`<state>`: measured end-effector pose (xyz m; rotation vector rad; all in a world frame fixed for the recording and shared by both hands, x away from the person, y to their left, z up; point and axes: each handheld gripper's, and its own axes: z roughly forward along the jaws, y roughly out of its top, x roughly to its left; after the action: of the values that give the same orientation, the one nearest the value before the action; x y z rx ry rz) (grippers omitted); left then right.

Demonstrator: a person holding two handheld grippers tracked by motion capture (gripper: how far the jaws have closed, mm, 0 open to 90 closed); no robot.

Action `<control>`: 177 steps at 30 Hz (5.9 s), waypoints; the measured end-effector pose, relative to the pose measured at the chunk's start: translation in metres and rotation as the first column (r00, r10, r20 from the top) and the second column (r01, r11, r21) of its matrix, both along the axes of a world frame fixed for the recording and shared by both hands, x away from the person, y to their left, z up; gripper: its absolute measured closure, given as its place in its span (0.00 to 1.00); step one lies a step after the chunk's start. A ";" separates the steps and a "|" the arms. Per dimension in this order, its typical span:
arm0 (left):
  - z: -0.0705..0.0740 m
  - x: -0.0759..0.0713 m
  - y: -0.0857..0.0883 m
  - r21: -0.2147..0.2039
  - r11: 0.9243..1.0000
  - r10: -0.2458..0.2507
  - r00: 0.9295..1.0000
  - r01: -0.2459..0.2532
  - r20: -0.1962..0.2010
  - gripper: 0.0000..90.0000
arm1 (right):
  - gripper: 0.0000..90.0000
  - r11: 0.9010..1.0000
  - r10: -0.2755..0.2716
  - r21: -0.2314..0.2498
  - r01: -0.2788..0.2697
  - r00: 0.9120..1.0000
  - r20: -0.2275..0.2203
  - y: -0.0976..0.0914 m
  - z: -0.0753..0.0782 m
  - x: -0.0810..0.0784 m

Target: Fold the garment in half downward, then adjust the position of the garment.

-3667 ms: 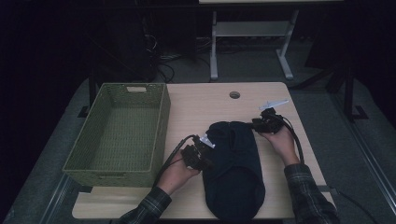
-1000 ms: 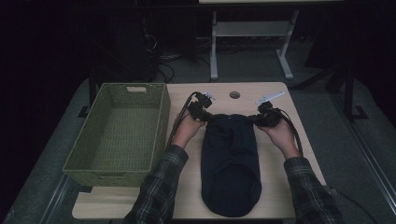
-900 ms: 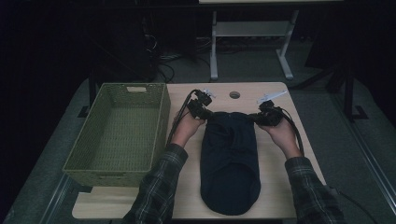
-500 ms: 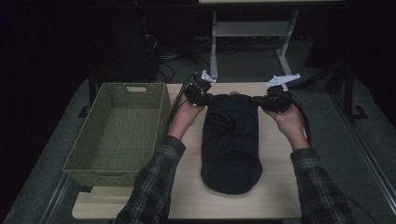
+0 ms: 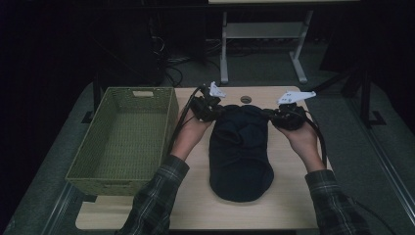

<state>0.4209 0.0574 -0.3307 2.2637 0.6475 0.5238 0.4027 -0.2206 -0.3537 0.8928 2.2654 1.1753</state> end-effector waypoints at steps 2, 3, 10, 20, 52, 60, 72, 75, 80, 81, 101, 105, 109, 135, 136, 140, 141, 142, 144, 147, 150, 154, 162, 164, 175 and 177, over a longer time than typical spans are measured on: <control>-0.004 -0.008 0.001 -0.003 1.000 -0.010 1.000 0.010 0.005 0.87 | 0.90 1.000 0.005 0.000 -0.005 1.000 0.008 0.000 -0.003 -0.008; -0.005 -0.010 0.001 -0.001 1.000 -0.016 1.000 0.016 0.005 0.87 | 0.90 1.000 0.009 -0.003 -0.009 1.000 0.008 -0.001 -0.005 -0.010; -0.013 -0.024 0.009 -0.040 0.998 -0.038 0.999 0.037 -0.028 0.86 | 0.89 0.999 0.032 0.007 -0.032 0.999 0.015 0.000 -0.010 -0.031; -0.012 -0.053 0.018 -0.116 0.989 -0.096 0.993 0.088 -0.071 0.85 | 0.87 0.998 0.067 0.008 -0.067 0.998 0.004 -0.001 -0.007 -0.056; -0.059 -0.125 0.030 -0.111 0.968 -0.247 0.938 0.226 -0.243 0.85 | 0.85 0.982 0.184 0.058 -0.180 0.978 -0.094 -0.011 -0.055 -0.143; -0.078 -0.142 0.029 -0.114 0.965 -0.258 0.926 0.236 -0.275 0.86 | 0.83 0.979 0.201 0.055 -0.195 0.971 -0.131 -0.010 -0.070 -0.158; -0.100 -0.154 0.020 -0.084 0.957 -0.288 0.895 0.277 -0.340 0.85 | 0.82 0.973 0.213 -0.045 -0.226 0.958 -0.193 -0.002 -0.094 -0.177; -0.101 -0.157 0.016 -0.036 0.957 -0.283 0.904 0.287 -0.319 0.86 | 0.84 0.970 0.223 -0.046 -0.237 0.953 -0.204 0.000 -0.098 -0.182; -0.100 -0.150 0.019 0.035 0.963 -0.249 0.930 0.268 -0.270 0.87 | 0.85 0.965 0.244 -0.046 -0.259 0.948 -0.205 0.009 -0.104 -0.182; -0.100 -0.147 0.022 0.020 0.966 -0.242 0.929 0.258 -0.279 0.86 | 0.85 0.963 0.249 -0.050 -0.264 0.947 -0.202 0.011 -0.104 -0.182; -0.060 -0.129 0.046 -0.183 0.968 -0.220 0.929 0.171 -0.297 0.86 | 0.86 0.978 0.201 0.080 -0.191 0.971 -0.131 -0.016 -0.072 -0.172; -0.063 -0.111 0.034 -0.161 0.977 -0.182 0.940 0.140 -0.290 1.00 | 0.97 0.976 0.215 0.068 -0.207 0.964 -0.155 -0.005 -0.078 -0.160; -0.074 -0.090 0.020 -0.118 0.987 -0.134 0.950 0.104 -0.283 1.00 | 0.99 0.974 0.228 0.045 -0.223 0.955 -0.191 0.005 -0.087 -0.151; -0.088 -0.076 -0.005 -0.077 0.990 -0.135 0.941 0.117 -0.310 0.91 | 0.86 0.952 0.305 0.026 -0.306 0.933 -0.190 0.032 -0.099 -0.170; -0.085 -0.079 -0.002 -0.070 0.990 -0.138 0.942 0.123 -0.305 0.89 | 0.84 0.954 0.297 0.023 -0.297 0.939 -0.175 0.028 -0.097 -0.170; -0.080 -0.087 0.011 -0.072 0.992 -0.119 0.943 0.101 -0.312 0.78 | 0.72 0.973 0.233 0.035 -0.230 0.962 -0.140 0.013 -0.090 -0.172; -0.081 -0.087 0.014 -0.069 0.993 -0.110 0.941 0.093 -0.320 0.74 | 0.69 0.977 0.214 0.043 -0.210 0.966 -0.145 0.011 -0.089 -0.173; -0.083 -0.088 0.017 -0.075 0.994 -0.099 0.939 0.078 -0.330 0.69 | 0.65 0.981 0.193 0.046 -0.189 0.970 -0.144 0.007 -0.089 -0.172; -0.089 -0.086 0.020 -0.087 0.994 -0.089 0.934 0.063 -0.347 0.62 | 0.59 0.987 0.156 0.047 -0.151 0.979 -0.134 0.000 -0.089 -0.172; -0.096 -0.082 0.023 -0.093 0.994 -0.089 0.925 0.058 -0.368 0.51 | 0.49 0.995 0.090 0.055 -0.083 0.987 -0.133 -0.010 -0.088 -0.173; -0.104 -0.080 0.022 -0.066 0.996 -0.078 0.924 0.057 -0.374 0.42 | 0.42 0.999 0.029 0.043 -0.024 0.991 -0.131 -0.020 -0.090 -0.173; -0.115 -0.078 0.021 -0.051 0.997 -0.080 0.921 0.066 -0.380 0.35 | 0.33 0.998 -0.045 0.038 0.050 0.992 -0.117 -0.034 -0.095 -0.172; -0.126 -0.074 0.022 -0.054 0.997 -0.075 0.916 0.058 -0.394 0.28 | 0.21 0.987 -0.157 -0.005 0.158 0.976 -0.153 -0.050 -0.110 -0.160; -0.127 -0.073 0.023 -0.058 0.997 -0.076 0.910 0.057 -0.407 0.28 | 0.20 0.985 -0.172 -0.013 0.172 0.972 -0.159 -0.053 -0.113 -0.157; -0.126 -0.073 0.020 -0.058 0.994 -0.107 0.905 0.092 -0.413 0.35 | 0.16 0.975 -0.224 -0.050 0.218 0.955 -0.195 -0.055 -0.127 -0.146; -0.126 -0.072 0.020 -0.060 0.994 -0.110 0.902 0.094 -0.417 0.36 | 0.16 0.974 -0.225 -0.059 0.218 0.955 -0.195 -0.054 -0.127 -0.146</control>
<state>0.3486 0.0771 -0.4564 2.3766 0.7331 -0.0370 0.2566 -0.2746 -0.4809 1.2645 2.2592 0.9785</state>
